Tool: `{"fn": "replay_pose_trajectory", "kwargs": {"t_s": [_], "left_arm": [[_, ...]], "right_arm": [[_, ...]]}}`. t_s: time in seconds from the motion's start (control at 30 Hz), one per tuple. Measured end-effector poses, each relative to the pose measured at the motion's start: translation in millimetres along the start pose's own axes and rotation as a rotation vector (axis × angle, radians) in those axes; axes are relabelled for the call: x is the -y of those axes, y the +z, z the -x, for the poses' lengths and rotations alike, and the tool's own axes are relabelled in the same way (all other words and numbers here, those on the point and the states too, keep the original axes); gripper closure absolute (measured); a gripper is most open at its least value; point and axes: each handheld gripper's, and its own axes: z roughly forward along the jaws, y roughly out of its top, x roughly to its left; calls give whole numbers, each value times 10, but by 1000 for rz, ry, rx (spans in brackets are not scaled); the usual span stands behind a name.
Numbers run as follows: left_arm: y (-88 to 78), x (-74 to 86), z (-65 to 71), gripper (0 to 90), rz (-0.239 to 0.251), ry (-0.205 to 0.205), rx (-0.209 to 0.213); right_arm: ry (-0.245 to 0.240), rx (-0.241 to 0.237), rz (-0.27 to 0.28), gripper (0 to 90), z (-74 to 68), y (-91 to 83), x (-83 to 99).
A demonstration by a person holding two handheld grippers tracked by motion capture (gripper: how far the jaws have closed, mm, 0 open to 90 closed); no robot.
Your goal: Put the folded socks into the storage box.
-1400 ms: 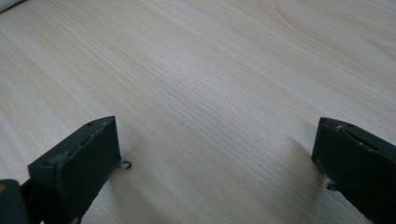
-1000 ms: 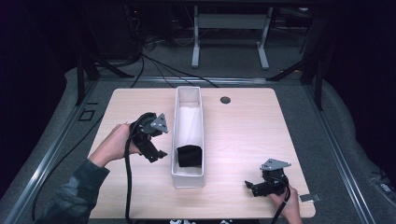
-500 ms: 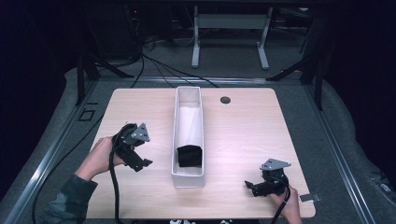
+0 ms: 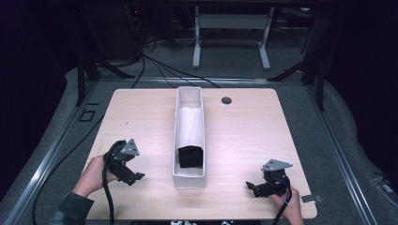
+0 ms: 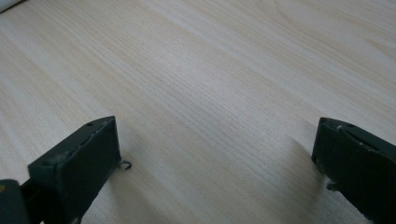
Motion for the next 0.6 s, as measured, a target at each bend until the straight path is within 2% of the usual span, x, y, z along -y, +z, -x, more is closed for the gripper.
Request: {"fn": "replay_pose_trajectory", "kwargs": {"t_s": [0.3,0.5,0.6], "left_arm": [[247,405,-6,17,45,-113,22],[433,637,-28,19,102,-188,27],[487,717,-38,17,147,-220,25]], "right_arm": [[0,0,0,4,0,0,0],[0,1,0,4,-1,0,0],[1,1,0,4,-1,0,0]]}}
